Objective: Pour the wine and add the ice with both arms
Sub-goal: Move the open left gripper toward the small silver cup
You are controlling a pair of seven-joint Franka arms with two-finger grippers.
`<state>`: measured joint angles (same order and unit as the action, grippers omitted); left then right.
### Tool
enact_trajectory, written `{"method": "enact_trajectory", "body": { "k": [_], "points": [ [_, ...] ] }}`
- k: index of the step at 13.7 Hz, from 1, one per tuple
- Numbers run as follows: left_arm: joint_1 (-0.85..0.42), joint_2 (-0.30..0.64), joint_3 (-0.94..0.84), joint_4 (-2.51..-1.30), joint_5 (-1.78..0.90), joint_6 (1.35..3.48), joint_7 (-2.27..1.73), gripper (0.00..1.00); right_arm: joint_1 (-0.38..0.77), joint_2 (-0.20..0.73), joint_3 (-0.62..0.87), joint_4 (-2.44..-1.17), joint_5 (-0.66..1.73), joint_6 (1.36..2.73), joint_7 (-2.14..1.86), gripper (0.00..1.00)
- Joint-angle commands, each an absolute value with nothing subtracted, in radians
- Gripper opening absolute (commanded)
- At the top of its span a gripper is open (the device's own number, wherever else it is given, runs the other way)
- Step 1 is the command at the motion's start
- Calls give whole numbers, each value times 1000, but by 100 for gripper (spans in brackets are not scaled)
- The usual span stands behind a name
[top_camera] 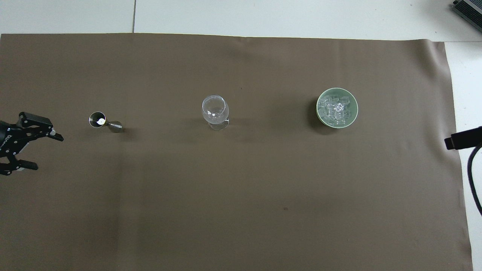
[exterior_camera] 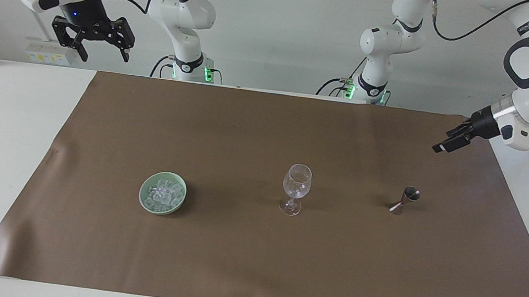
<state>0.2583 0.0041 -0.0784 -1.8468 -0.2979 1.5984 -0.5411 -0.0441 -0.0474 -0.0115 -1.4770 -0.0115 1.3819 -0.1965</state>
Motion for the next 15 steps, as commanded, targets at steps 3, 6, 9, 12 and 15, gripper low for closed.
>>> {"method": "enact_trajectory", "body": {
  "k": [3, 6, 9, 12, 15],
  "points": [
    [268, -6, -81, -1930, -385, 1647, -612, 100, -48, -60, -9, -1494, 6, 1390, -183, 100],
    [308, 35, -81, -1922, -463, 1646, -722, 100, -48, -60, -9, -1496, 6, 1388, -183, 100],
    [331, 80, -81, -1922, -530, 1651, -756, 100, -48, -60, -9, -1494, 6, 1390, -183, 100],
    [363, 133, -81, -1921, -609, 1660, -756, 100, -48, -60, -9, -1494, 6, 1390, -183, 100],
    [405, 155, -80, -1927, -682, 1672, -761, 100, -48, -60, -9, -1494, 6, 1388, -183, 100]
  ]
}}
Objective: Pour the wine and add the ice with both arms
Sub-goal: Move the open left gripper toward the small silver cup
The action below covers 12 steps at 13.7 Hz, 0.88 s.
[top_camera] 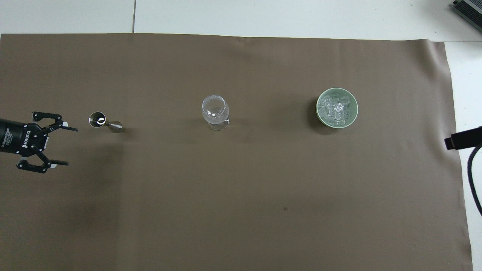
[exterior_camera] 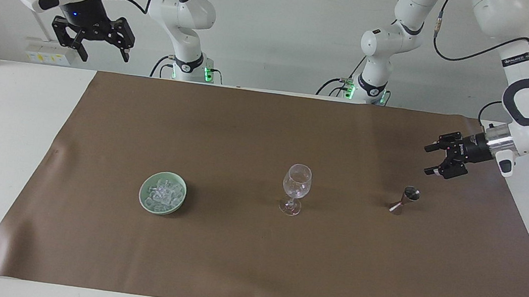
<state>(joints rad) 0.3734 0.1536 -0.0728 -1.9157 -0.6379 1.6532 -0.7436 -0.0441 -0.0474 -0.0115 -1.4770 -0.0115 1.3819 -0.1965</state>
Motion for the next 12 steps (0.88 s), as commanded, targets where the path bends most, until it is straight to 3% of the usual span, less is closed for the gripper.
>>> {"method": "enact_trajectory", "body": {
  "k": [1, 9, 12],
  "points": [
    [420, 161, -81, -1925, -701, 1672, -790, 100, -48, -60, -9, -1496, 6, 1388, -183, 100],
    [463, 212, -81, -1942, -847, 1784, -1034, 100, -48, -60, -9, -1494, 6, 1390, -183, 100],
    [485, 288, -87, -1941, -897, 1770, -1000, 100, -48, -60, -9, -1494, 6, 1388, -183, 100]
  ]
}}
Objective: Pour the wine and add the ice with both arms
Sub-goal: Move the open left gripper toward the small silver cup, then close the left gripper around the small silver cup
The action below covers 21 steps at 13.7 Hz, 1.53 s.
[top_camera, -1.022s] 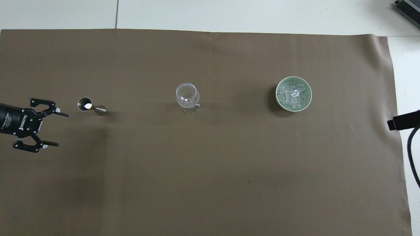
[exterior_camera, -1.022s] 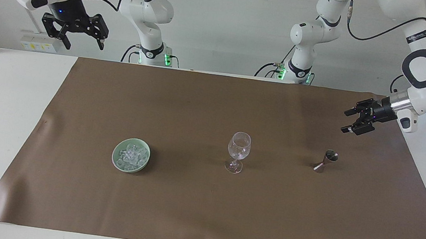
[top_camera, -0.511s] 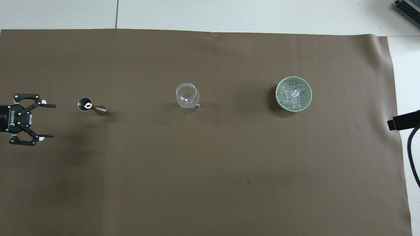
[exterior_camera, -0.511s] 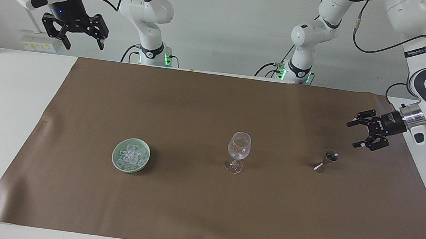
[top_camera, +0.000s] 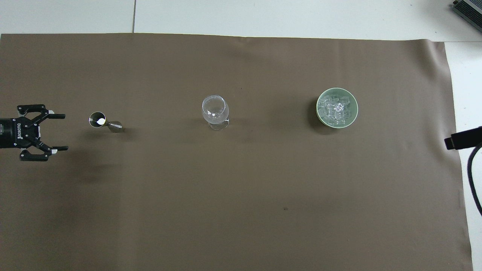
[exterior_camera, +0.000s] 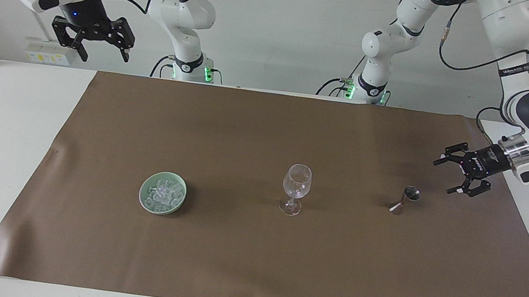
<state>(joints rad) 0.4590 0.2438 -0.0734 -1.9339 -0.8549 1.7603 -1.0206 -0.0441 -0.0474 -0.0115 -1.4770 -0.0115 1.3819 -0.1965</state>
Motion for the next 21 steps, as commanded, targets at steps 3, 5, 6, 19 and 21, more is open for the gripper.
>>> {"method": "enact_trajectory", "body": {
  "k": [3, 5, 6, 19, 21],
  "points": [
    [482, 339, -89, -1951, -1000, 1767, -912, 100, -48, -60, -9, -1494, 6, 1388, -183, 100],
    [479, 341, -89, -1959, -1031, 1773, -864, 100, -48, -60, -9, -1496, 6, 1390, -183, 100],
    [479, 348, -89, -1957, -1048, 1773, -855, 100, -48, -60, -9, -1496, 6, 1390, -183, 100],
    [407, 426, -89, -2009, -1267, 1861, -693, 100, -48, -60, -9, -1496, 6, 1388, -183, 100],
    [396, 425, -89, -2023, -1278, 1876, -683, 100, -48, -60, -9, -1496, 6, 1388, -183, 100]
  ]
}}
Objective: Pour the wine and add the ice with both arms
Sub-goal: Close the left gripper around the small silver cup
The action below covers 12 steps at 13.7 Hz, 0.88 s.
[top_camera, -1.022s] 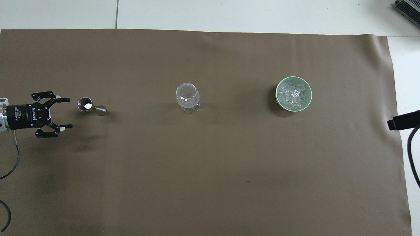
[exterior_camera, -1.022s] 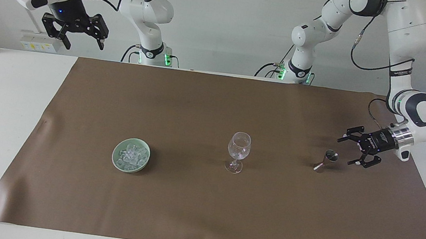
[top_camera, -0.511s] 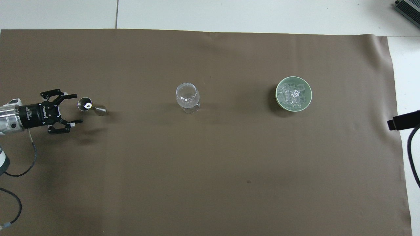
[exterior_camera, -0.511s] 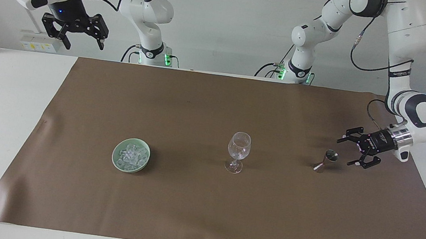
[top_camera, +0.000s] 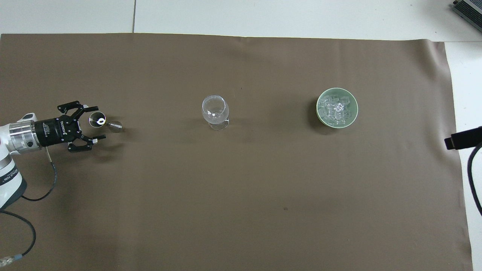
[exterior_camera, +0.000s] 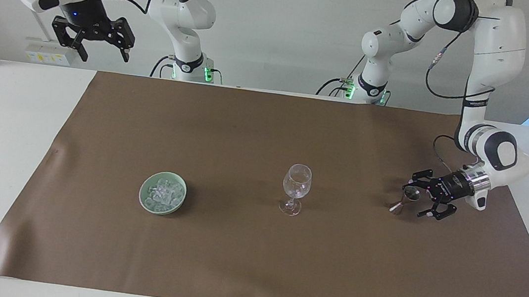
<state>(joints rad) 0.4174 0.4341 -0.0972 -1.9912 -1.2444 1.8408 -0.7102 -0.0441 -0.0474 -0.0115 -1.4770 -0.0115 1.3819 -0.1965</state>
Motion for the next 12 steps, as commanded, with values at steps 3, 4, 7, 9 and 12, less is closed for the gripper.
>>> {"method": "enact_trajectory", "body": {
  "k": [3, 4, 7, 9, 12],
  "points": [
    [390, 423, -89, -2026, -1290, 1878, -680, 100, -48, -60, -9, -1494, 6, 1388, -183, 100],
    [388, 423, -89, -2026, -1290, 1878, -680, 100, -48, -60, -9, -1496, 6, 1388, -183, 100],
    [387, 423, -89, -2028, -1292, 1878, -681, 85, -48, -60, -9, -1494, 6, 1390, -183, 100],
    [387, 423, -89, -2028, -1292, 1875, -681, 66, -48, -60, -9, -1496, 6, 1388, -183, 100],
    [390, 423, -89, -2026, -1292, 1871, -684, 53, -48, -60, -9, -1496, 6, 1390, -183, 100]
  ]
}}
